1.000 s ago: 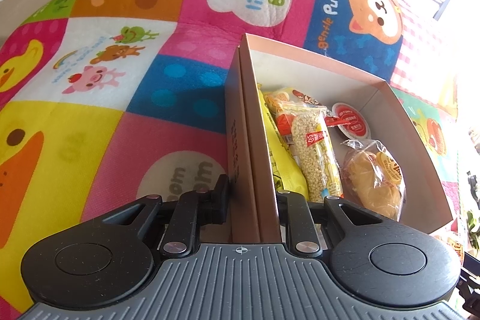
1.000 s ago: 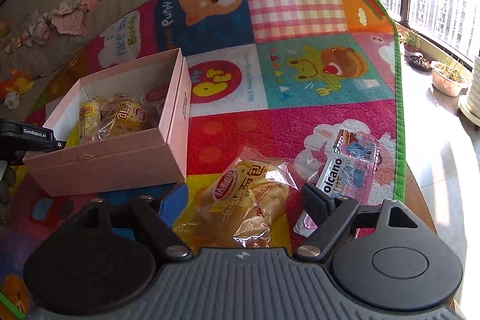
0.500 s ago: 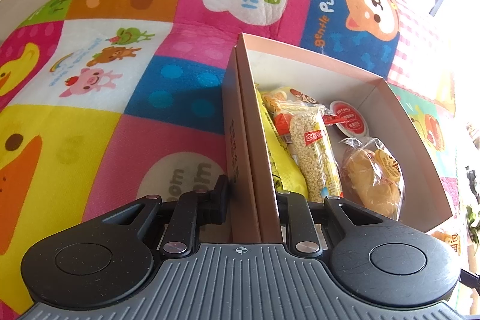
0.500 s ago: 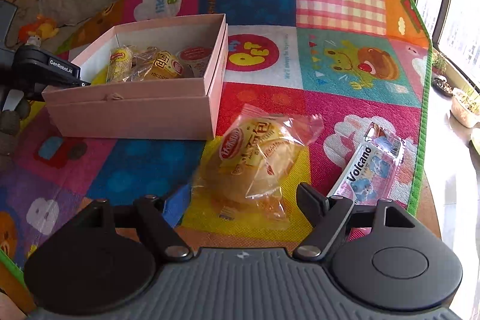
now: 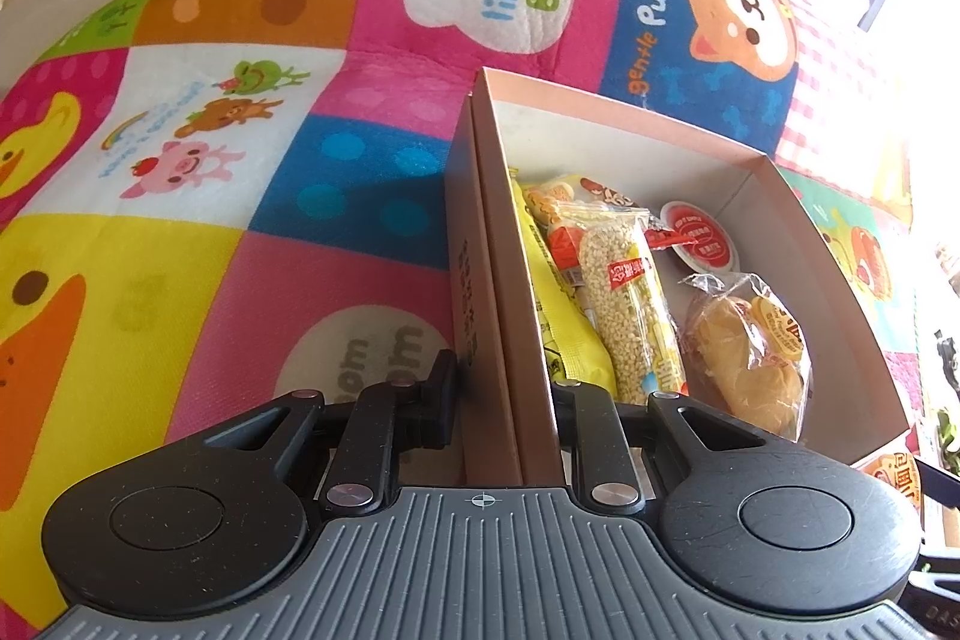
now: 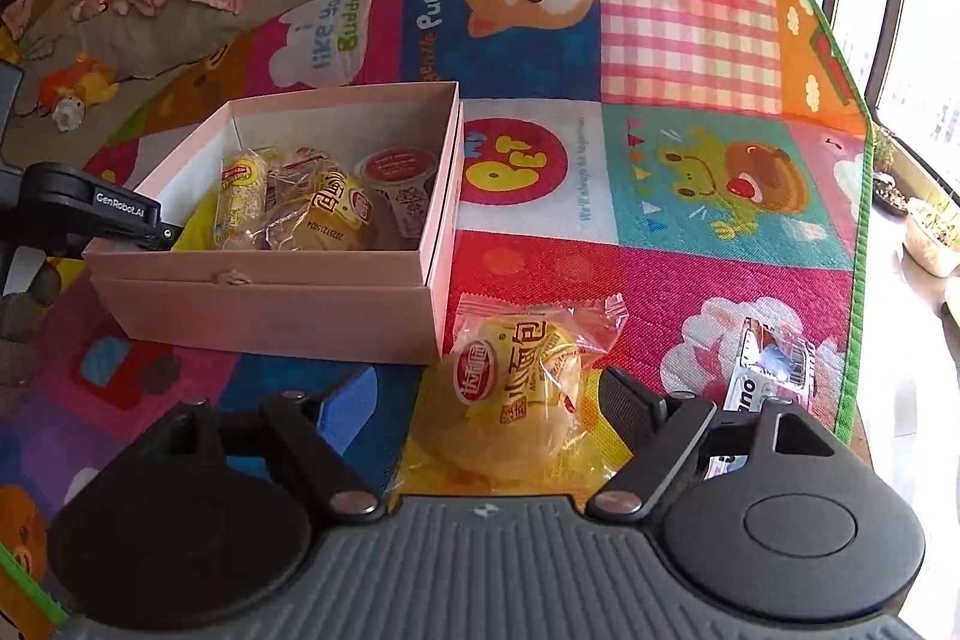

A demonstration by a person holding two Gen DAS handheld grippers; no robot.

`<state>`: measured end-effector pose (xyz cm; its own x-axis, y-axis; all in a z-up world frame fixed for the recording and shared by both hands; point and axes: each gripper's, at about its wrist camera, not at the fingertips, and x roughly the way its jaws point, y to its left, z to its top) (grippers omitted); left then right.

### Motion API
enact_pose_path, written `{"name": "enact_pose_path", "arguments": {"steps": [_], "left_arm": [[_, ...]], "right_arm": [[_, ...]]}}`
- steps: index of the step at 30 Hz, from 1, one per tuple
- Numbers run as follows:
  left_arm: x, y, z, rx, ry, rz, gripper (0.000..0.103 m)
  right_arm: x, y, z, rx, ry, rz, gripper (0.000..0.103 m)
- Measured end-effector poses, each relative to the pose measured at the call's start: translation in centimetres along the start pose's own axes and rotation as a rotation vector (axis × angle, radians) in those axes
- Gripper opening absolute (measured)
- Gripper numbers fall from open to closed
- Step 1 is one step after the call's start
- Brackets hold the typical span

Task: Organize objects
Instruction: 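Grasp the second bun with the right gripper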

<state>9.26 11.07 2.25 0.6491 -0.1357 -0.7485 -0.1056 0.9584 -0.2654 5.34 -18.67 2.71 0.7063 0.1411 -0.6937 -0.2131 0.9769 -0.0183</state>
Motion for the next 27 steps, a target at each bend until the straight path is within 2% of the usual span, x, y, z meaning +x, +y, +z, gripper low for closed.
{"name": "enact_pose_path", "arguments": {"steps": [3, 5, 6, 7, 10, 13, 15, 18, 21, 24, 27], "left_arm": [[0.0, 0.0, 0.0, 0.003, -0.003, -0.001, 0.023], [0.0, 0.0, 0.0, 0.005, -0.004, -0.001, 0.023], [0.0, 0.0, -0.1, 0.006, -0.004, -0.001, 0.022], [0.0, 0.0, -0.1, 0.008, -0.004, 0.0, 0.022], [0.0, -0.3, 0.0, 0.022, 0.0, 0.009, 0.022], [0.1, -0.3, 0.2, 0.03, 0.005, 0.011, 0.022], [0.1, -0.3, 0.2, 0.023, 0.008, 0.009, 0.021], [0.0, -0.3, 0.1, 0.027, 0.005, 0.01, 0.021], [0.0, -0.3, 0.0, 0.035, 0.001, 0.008, 0.021], [0.0, -0.3, -0.1, 0.034, -0.005, 0.007, 0.021], [0.0, -0.2, -0.2, 0.034, -0.011, 0.002, 0.021]], "right_arm": [[1.8, 0.0, 0.3, -0.015, 0.026, -0.038, 0.082], [2.1, -0.3, 0.2, -0.014, 0.062, -0.038, 0.076], [2.0, -0.5, 0.0, -0.004, 0.083, -0.015, 0.064], [1.6, -0.7, -0.2, 0.005, 0.097, 0.001, 0.061], [-0.3, -0.9, -1.2, -0.013, 0.132, 0.026, 0.059], [-2.5, -0.9, -2.2, -0.037, 0.19, 0.118, 0.058], [-4.1, -0.3, -2.1, -0.064, 0.194, 0.165, 0.058], [-6.8, 0.8, -0.5, -0.103, 0.128, 0.216, 0.058], [-9.1, 1.8, 2.5, -0.129, 0.014, 0.254, 0.058], [-9.9, 2.8, 6.2, -0.166, -0.097, 0.238, 0.058], [-8.4, 3.7, 9.8, -0.196, -0.168, 0.203, 0.058]]}}
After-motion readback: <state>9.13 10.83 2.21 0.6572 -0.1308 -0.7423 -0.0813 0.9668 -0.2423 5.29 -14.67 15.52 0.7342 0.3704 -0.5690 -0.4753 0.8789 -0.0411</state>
